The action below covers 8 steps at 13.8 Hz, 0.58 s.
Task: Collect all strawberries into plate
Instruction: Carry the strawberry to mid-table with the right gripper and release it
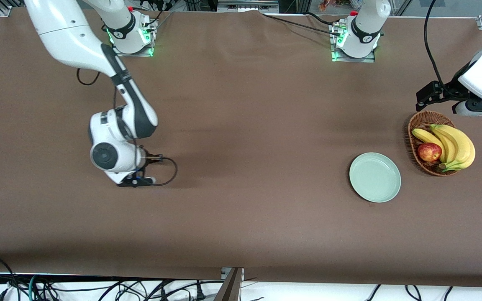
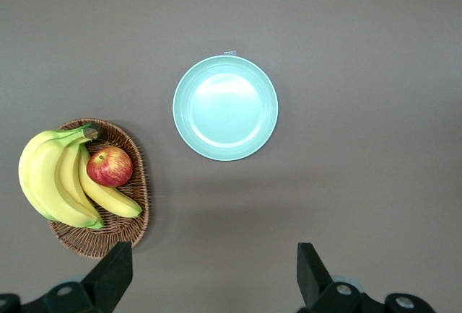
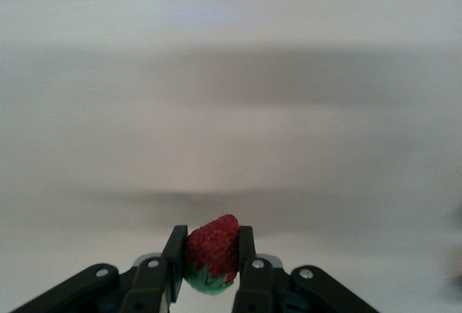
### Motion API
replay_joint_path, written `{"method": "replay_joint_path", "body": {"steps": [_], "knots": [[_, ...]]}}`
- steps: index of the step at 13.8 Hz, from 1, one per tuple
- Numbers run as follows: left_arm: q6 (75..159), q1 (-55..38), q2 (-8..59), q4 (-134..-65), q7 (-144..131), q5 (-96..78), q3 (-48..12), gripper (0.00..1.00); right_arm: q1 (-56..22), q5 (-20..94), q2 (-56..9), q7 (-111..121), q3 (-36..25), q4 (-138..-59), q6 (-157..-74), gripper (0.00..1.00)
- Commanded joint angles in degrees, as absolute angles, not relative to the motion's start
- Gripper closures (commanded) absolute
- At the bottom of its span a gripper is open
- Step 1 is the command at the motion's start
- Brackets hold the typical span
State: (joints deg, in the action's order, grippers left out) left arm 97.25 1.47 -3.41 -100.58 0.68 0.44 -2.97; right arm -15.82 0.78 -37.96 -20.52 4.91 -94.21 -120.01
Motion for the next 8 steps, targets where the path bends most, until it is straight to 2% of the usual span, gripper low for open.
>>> {"method": "replay_joint_path", "body": {"steps": [1, 4, 6, 8], "knots": [[96.4, 1.8, -3.4, -99.8, 0.7, -0.6, -3.2, 0.00, -22.2, 5.2, -40.9, -31.8, 5.4, -87.9, -119.9, 0.96], [96.4, 1.8, -3.4, -99.8, 0.7, -0.6, -3.3, 0.00, -31.1, 14.1, -44.3, -42.4, 5.5, -83.9, -129.8, 0.96], [96.4, 1.8, -3.4, -99.8, 0.7, -0.6, -3.2, 0.00, -36.4, 14.3, -48.1, -47.3, 5.5, -81.1, -139.1, 0.96], [96.4, 1.8, -3.4, -99.9, 0.7, -0.6, -3.2, 0.00, -39.8, 14.3, -52.7, -52.6, 5.5, -76.5, -144.0, 0.96]]}}
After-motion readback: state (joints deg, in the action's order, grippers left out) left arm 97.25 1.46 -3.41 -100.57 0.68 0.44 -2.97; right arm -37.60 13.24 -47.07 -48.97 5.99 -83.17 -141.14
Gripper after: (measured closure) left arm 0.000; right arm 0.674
